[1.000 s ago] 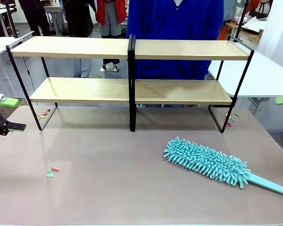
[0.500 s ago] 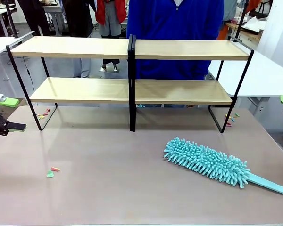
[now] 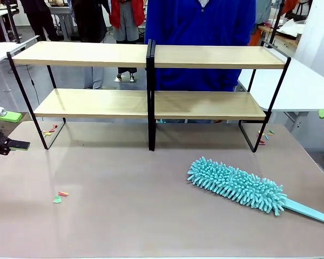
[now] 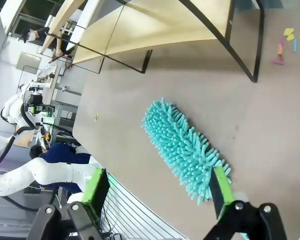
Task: Clean the shelves.
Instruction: Place the Duster on the table.
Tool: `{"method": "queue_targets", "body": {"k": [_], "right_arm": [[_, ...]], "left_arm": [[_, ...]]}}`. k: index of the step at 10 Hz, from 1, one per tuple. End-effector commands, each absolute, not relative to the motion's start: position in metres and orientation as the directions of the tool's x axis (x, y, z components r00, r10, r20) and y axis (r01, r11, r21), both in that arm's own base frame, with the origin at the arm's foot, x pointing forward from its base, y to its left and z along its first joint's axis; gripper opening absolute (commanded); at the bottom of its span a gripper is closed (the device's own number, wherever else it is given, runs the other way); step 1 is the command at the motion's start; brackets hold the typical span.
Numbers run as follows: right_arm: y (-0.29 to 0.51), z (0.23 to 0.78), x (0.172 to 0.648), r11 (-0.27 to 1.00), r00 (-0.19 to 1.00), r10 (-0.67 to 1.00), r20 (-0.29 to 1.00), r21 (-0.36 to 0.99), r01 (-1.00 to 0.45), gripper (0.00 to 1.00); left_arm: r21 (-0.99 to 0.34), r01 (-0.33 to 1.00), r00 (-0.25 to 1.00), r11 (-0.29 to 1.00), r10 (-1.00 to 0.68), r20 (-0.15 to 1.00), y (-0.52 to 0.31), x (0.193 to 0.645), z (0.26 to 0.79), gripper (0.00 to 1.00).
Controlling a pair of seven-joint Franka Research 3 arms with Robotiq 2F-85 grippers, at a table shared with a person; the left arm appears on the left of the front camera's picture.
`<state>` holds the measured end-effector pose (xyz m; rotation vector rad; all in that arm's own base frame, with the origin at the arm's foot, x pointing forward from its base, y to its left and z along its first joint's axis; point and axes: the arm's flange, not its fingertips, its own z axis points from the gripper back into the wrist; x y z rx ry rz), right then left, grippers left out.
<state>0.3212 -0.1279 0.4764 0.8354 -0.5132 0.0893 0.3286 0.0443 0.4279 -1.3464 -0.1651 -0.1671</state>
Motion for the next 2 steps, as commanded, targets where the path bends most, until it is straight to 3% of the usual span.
{"method": "queue_targets", "body": {"k": [1,2], "right_arm": [[-0.1261,0.4756,0.323,0.672,0.865,-0.128,0.486,0.684,-0.285,1.0],[-0.1261,0.4756,0.323,0.672,0.865,-0.128,0.486,0.684,-0.285,1.0]], "left_arm": [[-0.953,0.239,0.971,0.187,-0.016,0.24,0.0416,0.3277,0.4281,1.0],[-0.953,0.239,0.971,0.187,-0.016,0.24,0.0416,0.3277,0.4281,1.0]]}}
